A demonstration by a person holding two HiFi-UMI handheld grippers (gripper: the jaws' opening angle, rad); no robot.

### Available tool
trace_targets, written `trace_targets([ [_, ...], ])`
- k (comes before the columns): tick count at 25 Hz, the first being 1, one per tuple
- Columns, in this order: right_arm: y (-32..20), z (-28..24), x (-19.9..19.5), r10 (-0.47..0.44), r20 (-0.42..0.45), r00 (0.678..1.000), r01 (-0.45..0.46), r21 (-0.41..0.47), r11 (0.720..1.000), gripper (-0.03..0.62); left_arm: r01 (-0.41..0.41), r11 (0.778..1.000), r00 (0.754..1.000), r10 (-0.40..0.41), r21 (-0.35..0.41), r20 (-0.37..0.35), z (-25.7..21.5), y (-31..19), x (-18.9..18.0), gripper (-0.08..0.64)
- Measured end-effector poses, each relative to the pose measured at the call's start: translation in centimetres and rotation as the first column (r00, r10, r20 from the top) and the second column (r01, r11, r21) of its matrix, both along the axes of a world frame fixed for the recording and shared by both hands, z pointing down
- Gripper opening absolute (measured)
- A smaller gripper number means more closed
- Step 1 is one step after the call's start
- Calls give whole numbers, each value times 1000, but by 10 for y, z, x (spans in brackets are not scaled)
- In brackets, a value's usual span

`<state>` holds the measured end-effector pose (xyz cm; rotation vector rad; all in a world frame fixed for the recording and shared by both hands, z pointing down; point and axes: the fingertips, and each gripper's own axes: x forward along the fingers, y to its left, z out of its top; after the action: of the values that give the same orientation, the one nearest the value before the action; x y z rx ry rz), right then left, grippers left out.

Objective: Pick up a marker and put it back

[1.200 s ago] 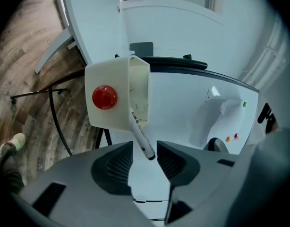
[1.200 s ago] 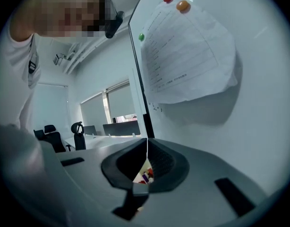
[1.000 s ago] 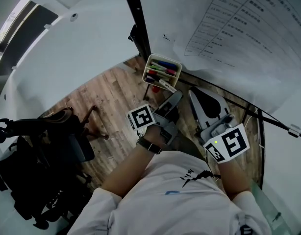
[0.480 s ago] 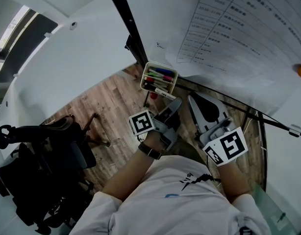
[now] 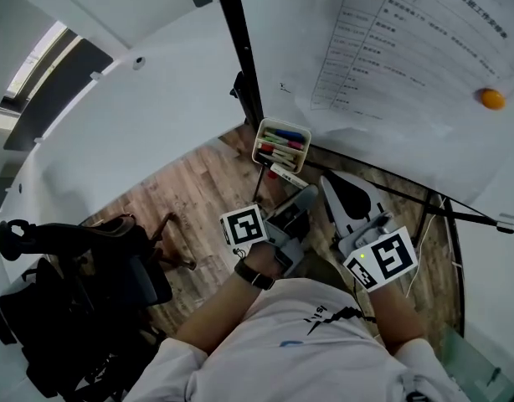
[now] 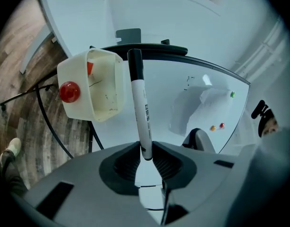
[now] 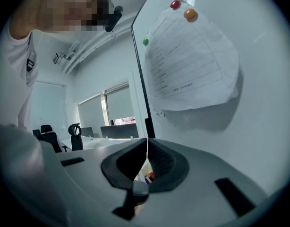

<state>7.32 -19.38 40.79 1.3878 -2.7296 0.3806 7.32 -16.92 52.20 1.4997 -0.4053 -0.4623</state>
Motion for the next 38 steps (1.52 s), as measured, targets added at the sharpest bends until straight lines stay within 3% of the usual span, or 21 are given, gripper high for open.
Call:
trace_targets([
  [3,7,-12,-4,13,8,1000,-13,20,1000,15,-5,1000,999,5,-12,-33,-24,10,-3,86],
  [6,11,-27,-6,39,17,999,-40,59,997,15,-47,997,999,46,63,10,-44,14,-10,86],
  [22,37,-109,-16,115,20,993,-117,219,969,15,-94,972,995,98,217,-7,-141,37,-37,86],
  [33,48,-123,-22,128,11,992,-127,245,961,15,-109,958,992,121,265,-30,-162,47,-40,84],
  [38,51,-125,-20,135,10,991,-133,247,960,15,-133,948,990,140,290,-3,-164,53,-36,83],
])
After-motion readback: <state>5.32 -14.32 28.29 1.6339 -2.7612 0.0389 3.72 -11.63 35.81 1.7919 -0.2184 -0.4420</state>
